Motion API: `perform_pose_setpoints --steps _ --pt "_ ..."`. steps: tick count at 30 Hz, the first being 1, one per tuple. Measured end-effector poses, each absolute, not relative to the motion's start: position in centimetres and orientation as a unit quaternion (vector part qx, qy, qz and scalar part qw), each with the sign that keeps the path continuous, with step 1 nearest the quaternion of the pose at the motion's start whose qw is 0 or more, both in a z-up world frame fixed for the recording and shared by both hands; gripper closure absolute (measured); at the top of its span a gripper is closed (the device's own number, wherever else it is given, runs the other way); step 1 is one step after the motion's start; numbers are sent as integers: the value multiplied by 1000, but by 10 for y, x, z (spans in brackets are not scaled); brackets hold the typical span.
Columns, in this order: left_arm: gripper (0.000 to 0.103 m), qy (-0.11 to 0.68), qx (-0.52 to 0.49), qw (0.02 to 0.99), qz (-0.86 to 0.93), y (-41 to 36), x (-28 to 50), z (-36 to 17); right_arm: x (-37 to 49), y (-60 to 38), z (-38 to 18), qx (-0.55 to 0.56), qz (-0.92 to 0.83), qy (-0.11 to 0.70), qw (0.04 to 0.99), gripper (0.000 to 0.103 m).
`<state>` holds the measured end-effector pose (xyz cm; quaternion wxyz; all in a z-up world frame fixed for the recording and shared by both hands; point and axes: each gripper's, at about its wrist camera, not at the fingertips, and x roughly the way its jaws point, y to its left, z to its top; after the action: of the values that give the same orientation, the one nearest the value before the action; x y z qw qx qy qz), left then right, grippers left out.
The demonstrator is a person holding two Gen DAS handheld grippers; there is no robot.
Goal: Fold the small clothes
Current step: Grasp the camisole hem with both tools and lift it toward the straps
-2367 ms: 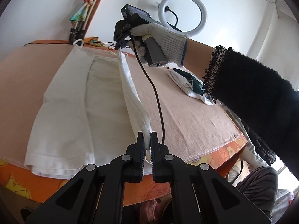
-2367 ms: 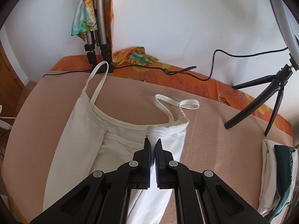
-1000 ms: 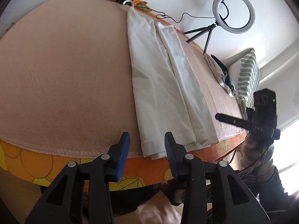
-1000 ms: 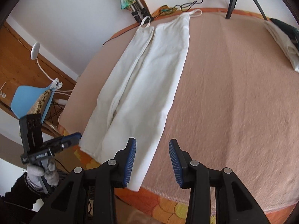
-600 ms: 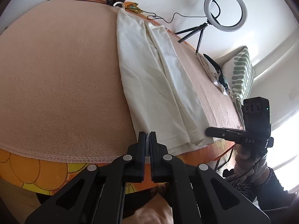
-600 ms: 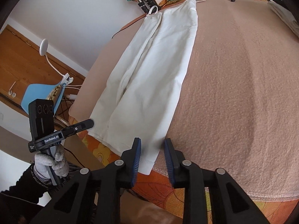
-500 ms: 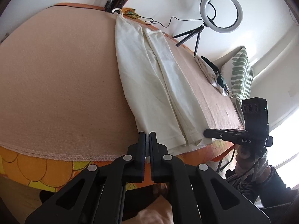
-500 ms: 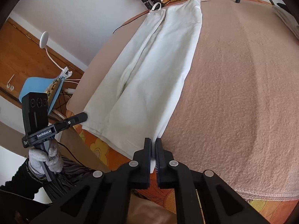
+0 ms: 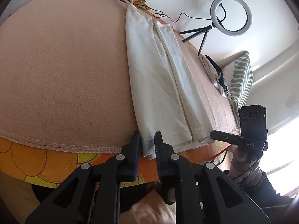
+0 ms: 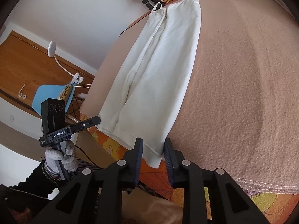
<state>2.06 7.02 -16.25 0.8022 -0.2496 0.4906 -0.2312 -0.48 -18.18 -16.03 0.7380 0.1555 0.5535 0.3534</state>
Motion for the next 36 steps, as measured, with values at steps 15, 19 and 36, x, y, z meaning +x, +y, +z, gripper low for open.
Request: perform_pose_setpoints --steps 15,19,36 --pt "99 464 -337 772 -275 73 36 -136 7 -208 -165 313 383 527 691 100" --pt "99 451 -340 778 -275 75 58 -122 22 -213 -156 340 380 510 693 100" --pt "99 458 -326 802 -202 81 160 -142 135 -206 -169 342 307 532 711 100"
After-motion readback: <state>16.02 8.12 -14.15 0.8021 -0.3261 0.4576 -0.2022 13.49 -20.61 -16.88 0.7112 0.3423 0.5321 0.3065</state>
